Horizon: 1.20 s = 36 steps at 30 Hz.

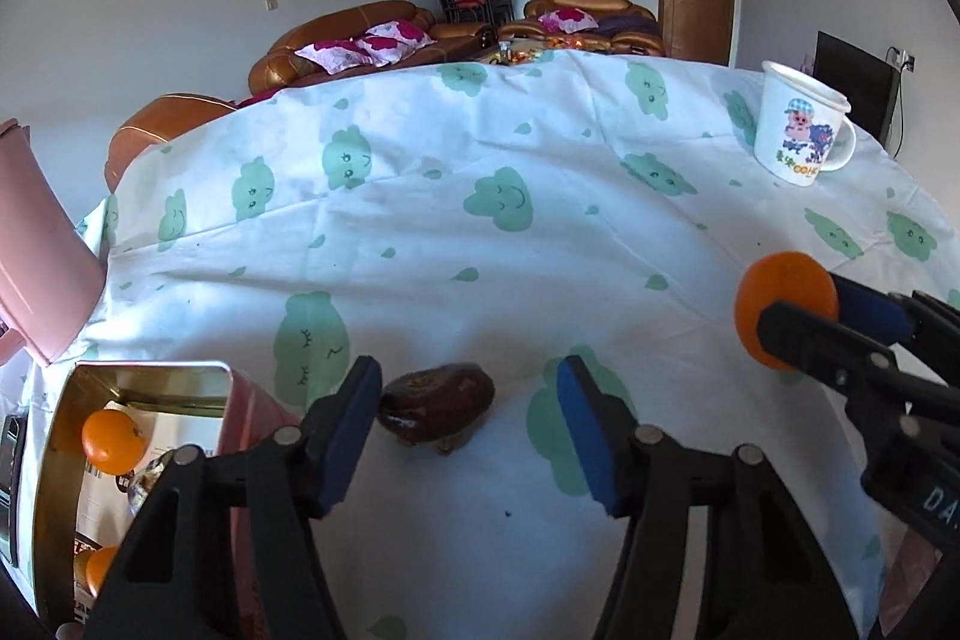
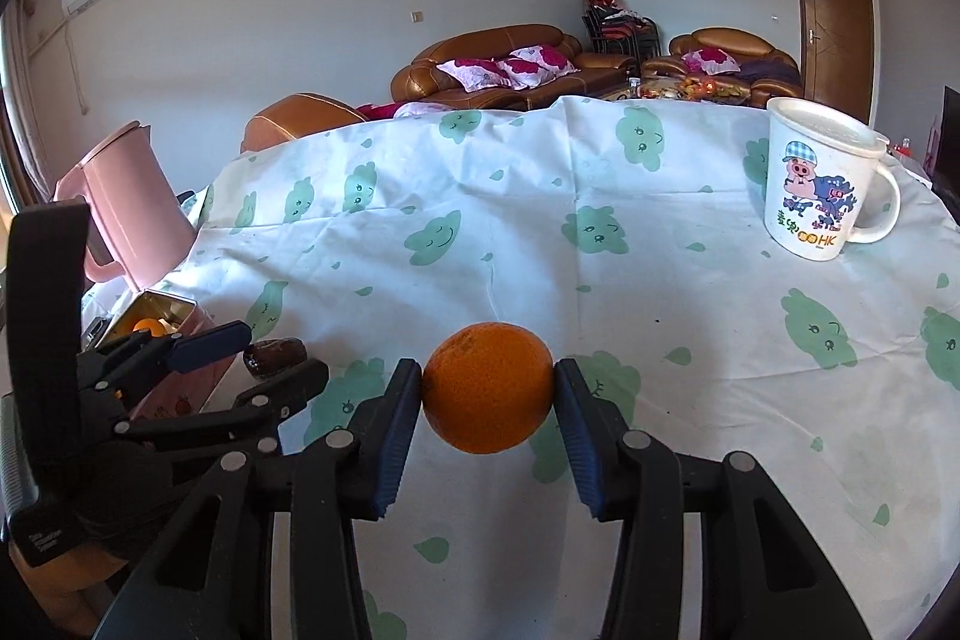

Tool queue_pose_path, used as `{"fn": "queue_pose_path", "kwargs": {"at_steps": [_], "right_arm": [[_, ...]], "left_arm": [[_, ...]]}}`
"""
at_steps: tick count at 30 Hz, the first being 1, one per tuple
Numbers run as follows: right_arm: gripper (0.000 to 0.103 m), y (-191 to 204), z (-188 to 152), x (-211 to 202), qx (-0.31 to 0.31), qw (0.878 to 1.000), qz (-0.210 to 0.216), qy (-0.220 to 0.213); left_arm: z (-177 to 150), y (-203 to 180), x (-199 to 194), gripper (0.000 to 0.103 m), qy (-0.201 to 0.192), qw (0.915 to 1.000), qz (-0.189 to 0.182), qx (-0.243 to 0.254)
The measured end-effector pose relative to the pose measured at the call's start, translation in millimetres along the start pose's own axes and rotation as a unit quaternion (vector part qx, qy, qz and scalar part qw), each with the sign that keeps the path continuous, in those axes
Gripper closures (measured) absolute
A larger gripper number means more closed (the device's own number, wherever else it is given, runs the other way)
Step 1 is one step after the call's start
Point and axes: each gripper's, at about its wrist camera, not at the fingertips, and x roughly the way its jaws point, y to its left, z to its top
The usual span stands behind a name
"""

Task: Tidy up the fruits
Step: 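Grasp an orange with the right tool while the left grasps a dark date, then carry the orange with the right tool while the left carries the date toward the tin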

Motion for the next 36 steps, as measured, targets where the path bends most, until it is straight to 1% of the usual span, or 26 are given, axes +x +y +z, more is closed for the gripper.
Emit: {"fn": "queue_pose_path", "kwargs": {"at_steps": [3,5,6,9,13,18,20,32,36], "right_arm": [[0.056,1,0,1,-0.003,1.000,0.000,0.001],[0.056,2,-1,2,-0.005,1.000,0.001,0.004],[0.056,2,-1,2,-0.005,1.000,0.001,0.005],[0.056,1,-1,2,-0.004,1.000,0.005,0.007],[0.056,0,-1,-2,-0.003,1.000,0.013,-0.004],[0.056,1,-2,-9,-0.011,0.999,0.032,-0.024],[0.056,3,-2,-12,-0.015,0.999,0.036,-0.032],[0.056,9,-4,-25,-0.030,0.997,0.040,-0.067],[0.056,11,-5,-29,-0.036,0.996,0.039,-0.078]], "left_arm": [[4,0,15,0.046,0.027,0.9996,0.008,0.002],[6,3,20,0.053,0.036,0.9993,-0.001,-0.007],[6,5,22,0.063,0.042,0.9990,-0.006,-0.013],[5,10,21,0.064,0.041,0.9986,-0.021,-0.025],[-1,7,4,0.065,0.007,0.9993,-0.033,-0.018],[-6,6,-22,0.065,-0.049,0.9976,-0.047,-0.013],[-6,6,-29,0.065,-0.067,0.9967,-0.044,-0.014],[-14,7,-56,0.065,-0.131,0.9903,-0.044,-0.016],[-16,7,-61,0.065,-0.144,0.9887,-0.040,-0.014]]}}
